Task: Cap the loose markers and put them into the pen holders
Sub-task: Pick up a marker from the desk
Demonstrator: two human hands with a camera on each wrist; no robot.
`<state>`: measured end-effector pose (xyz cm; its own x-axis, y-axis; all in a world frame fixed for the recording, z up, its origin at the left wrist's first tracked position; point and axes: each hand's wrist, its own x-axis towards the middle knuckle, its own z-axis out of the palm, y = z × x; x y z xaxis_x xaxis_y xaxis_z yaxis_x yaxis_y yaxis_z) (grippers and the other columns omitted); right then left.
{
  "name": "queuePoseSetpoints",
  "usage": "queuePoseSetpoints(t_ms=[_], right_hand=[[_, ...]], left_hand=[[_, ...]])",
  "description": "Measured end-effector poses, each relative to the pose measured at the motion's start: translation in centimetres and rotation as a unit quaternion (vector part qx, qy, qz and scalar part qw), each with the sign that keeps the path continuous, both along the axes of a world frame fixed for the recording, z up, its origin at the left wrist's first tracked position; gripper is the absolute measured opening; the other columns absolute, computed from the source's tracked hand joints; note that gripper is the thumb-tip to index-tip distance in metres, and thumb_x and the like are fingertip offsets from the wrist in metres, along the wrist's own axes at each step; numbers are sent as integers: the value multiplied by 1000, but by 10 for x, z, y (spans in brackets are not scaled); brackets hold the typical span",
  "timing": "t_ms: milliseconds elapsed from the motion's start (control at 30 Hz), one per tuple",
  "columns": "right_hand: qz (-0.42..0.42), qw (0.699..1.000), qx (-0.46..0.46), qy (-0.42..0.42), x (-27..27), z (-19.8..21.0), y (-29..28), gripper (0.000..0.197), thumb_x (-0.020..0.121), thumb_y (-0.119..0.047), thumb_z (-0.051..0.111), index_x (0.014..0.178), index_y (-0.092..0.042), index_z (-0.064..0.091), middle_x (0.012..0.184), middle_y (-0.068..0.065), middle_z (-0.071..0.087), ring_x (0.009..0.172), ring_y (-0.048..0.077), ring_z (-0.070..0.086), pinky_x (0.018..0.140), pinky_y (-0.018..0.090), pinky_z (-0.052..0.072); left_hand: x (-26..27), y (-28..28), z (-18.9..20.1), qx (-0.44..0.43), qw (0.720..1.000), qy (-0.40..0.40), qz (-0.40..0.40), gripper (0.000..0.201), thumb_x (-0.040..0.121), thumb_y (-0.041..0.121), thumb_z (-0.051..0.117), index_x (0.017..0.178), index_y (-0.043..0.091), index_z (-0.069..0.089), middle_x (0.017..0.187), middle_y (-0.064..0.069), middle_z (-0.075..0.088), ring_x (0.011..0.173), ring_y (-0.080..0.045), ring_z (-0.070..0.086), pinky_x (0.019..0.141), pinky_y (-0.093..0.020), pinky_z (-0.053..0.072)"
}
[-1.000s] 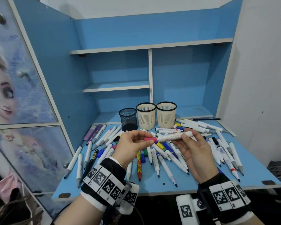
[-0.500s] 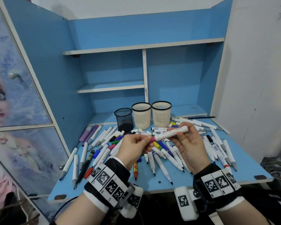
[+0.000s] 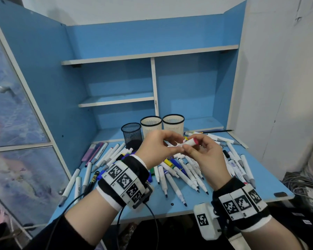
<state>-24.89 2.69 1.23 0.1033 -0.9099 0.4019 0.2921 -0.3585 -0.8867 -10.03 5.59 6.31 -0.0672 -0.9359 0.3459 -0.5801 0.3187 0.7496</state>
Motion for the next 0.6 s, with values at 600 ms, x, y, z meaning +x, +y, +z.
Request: queuePoseSetpoints(t_ms=[600], right_hand=[[111, 889, 67, 438, 13, -16, -9, 20, 87, -7, 58, 106, -13, 63, 81, 4, 56, 62, 13, 52, 65, 21, 45]], left_hand=[[101, -78, 45, -76, 962, -51, 256, 33, 74, 2, 68, 100, 15, 53, 73, 6, 55, 62, -3, 52, 44, -6, 36]])
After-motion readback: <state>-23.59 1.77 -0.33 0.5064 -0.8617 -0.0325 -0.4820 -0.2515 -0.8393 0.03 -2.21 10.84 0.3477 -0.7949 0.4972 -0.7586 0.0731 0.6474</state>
